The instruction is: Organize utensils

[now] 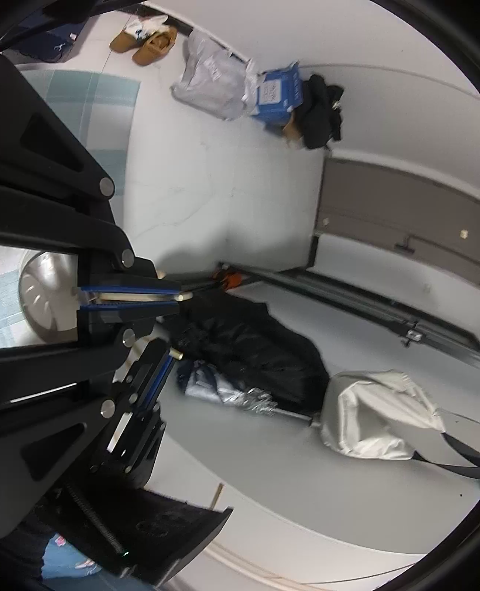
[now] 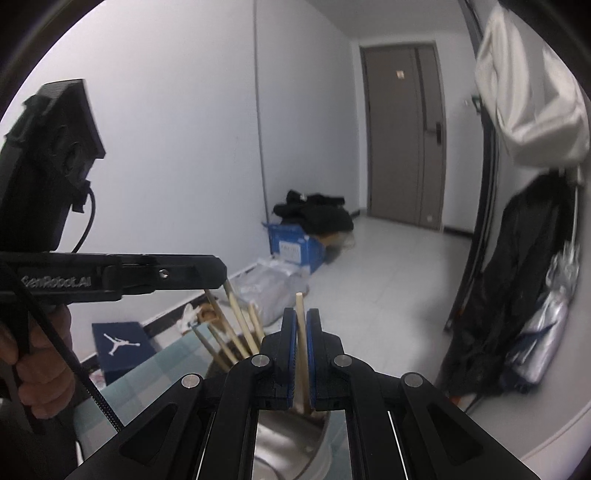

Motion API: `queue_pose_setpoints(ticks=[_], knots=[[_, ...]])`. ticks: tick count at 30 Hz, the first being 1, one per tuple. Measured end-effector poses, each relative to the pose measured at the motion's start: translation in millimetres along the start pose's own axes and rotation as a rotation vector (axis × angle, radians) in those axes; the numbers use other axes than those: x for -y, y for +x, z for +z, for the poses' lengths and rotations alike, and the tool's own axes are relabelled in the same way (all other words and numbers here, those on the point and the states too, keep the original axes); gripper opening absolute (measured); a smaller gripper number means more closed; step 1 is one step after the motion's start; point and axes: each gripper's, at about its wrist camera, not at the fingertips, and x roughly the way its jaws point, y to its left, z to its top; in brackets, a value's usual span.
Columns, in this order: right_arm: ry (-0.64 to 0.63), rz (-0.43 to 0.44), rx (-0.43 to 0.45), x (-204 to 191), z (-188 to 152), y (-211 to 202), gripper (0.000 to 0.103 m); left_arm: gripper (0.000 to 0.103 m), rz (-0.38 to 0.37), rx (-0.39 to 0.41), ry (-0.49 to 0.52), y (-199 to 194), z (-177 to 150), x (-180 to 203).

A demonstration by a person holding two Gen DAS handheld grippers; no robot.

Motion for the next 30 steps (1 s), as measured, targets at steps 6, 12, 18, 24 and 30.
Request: queue_pose_setpoints(ticks=[6,12,18,24,30], knots=[[0.064,0.017,-0.021,2,-3,-4,0.007,0.0,-0.021,-0.057,0.007,3,-7,-4],[0.053,-0.008,-0.061,-7,-9,-11,0.008,0.0,-0.002,-0.054,-0.047,-8,-6,-10],[0.058,-0.042,-0.029,-20,-11,-40,0.02,0.022,0.108,-0.035,-0.031,-22,-2,-6],[0.055,-0.068,0.011,-34,-4,-67,0.033,0.043,0.166,0.012,-0.012,-45,0,3],[0.131,-0.08,0.045,-44,-2,-94,0.038,0.061,0.188,0.054,-0.024,-66,-4,8]])
